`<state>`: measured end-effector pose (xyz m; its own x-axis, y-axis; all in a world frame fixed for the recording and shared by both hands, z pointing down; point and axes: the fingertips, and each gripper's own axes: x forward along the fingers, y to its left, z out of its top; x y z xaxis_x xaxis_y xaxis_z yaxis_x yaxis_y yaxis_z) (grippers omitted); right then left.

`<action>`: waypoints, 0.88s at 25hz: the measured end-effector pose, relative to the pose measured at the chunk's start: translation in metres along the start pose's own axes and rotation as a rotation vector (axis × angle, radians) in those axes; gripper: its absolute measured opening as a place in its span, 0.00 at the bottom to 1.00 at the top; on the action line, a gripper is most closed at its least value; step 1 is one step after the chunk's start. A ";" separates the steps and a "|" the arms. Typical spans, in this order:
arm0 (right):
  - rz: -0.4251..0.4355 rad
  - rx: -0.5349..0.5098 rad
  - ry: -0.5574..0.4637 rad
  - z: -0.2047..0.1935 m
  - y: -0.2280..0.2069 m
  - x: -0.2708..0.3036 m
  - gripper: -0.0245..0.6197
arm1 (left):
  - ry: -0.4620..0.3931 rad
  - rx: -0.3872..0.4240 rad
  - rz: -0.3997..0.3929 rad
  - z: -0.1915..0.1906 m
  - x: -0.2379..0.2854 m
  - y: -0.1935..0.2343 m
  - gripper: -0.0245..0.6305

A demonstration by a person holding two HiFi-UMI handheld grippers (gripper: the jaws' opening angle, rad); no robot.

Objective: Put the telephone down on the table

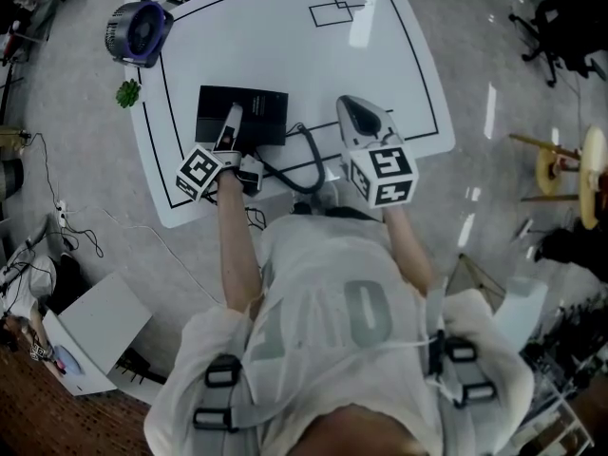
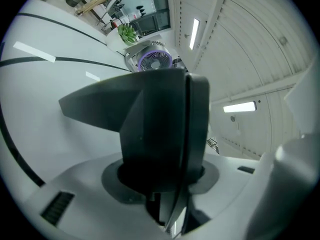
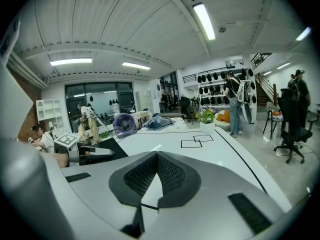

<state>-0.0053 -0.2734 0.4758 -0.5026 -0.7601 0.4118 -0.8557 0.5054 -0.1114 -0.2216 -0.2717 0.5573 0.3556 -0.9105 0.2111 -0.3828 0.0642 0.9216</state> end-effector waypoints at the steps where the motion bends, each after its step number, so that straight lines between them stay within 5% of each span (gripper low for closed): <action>1: 0.001 -0.001 0.000 -0.001 0.001 -0.001 0.05 | -0.006 -0.017 0.000 0.001 0.000 0.001 0.28; 10: -0.012 -0.002 -0.006 0.000 0.000 -0.009 0.05 | -0.056 -0.154 0.096 0.004 -0.006 0.015 0.44; 22: -0.009 -0.006 -0.012 -0.007 0.008 -0.024 0.05 | -0.050 -0.160 0.112 -0.007 -0.023 0.019 0.47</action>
<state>0.0006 -0.2476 0.4713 -0.4962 -0.7696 0.4019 -0.8594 0.5010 -0.1019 -0.2313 -0.2466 0.5721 0.2739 -0.9131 0.3020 -0.2760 0.2262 0.9342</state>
